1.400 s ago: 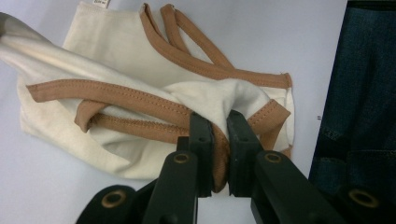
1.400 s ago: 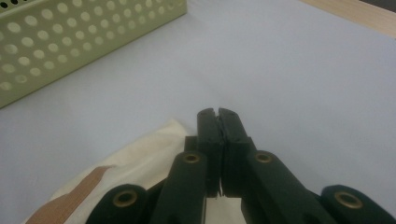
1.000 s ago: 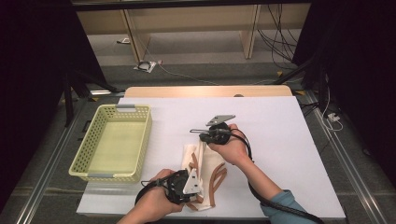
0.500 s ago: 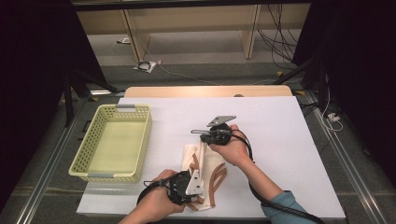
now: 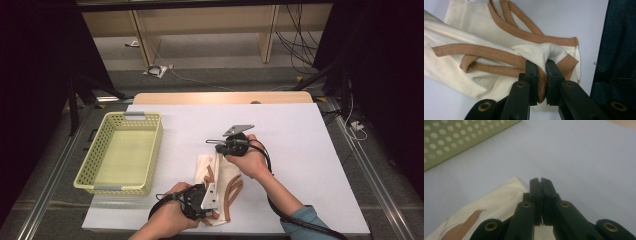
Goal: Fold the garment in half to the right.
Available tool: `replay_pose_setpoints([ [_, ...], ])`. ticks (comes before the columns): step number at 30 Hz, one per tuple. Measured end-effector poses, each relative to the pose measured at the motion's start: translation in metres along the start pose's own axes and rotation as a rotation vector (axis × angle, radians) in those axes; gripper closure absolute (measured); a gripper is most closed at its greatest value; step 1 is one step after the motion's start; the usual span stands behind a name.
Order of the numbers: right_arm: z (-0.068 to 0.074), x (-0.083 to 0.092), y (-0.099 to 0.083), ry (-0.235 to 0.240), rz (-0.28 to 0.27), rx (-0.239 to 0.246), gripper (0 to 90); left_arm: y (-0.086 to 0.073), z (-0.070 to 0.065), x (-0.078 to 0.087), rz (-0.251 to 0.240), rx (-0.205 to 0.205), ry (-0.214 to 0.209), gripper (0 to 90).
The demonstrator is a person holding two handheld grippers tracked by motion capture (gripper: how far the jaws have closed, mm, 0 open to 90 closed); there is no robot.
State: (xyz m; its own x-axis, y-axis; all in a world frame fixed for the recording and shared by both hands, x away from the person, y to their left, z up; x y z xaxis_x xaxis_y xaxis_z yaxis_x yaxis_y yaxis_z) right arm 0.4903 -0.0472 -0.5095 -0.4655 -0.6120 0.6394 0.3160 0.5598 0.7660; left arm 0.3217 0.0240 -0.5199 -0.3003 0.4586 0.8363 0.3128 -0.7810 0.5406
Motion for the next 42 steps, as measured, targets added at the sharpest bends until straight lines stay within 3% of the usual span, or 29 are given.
replay_pose_setpoints([
  [42,-0.006,-0.001,-0.019,-0.002,0.021,-0.038,89.0,0.006,-0.006,-0.009,0.029,-0.04,-0.007,81.8],
])
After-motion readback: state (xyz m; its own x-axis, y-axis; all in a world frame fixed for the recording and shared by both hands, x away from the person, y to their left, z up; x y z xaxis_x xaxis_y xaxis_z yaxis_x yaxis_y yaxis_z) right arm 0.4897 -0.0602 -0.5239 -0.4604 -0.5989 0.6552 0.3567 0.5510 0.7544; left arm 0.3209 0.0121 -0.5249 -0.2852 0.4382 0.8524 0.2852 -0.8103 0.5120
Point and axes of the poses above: each handheld gripper's, and its own axes: x roughly backward along the jaws, y roughly out of its top, z roughly to its left, the point moved 9 cm from there along -x, roughly forward along the jaws, and after that the axes turned 11 degrees about x, right-handed, at the moved point
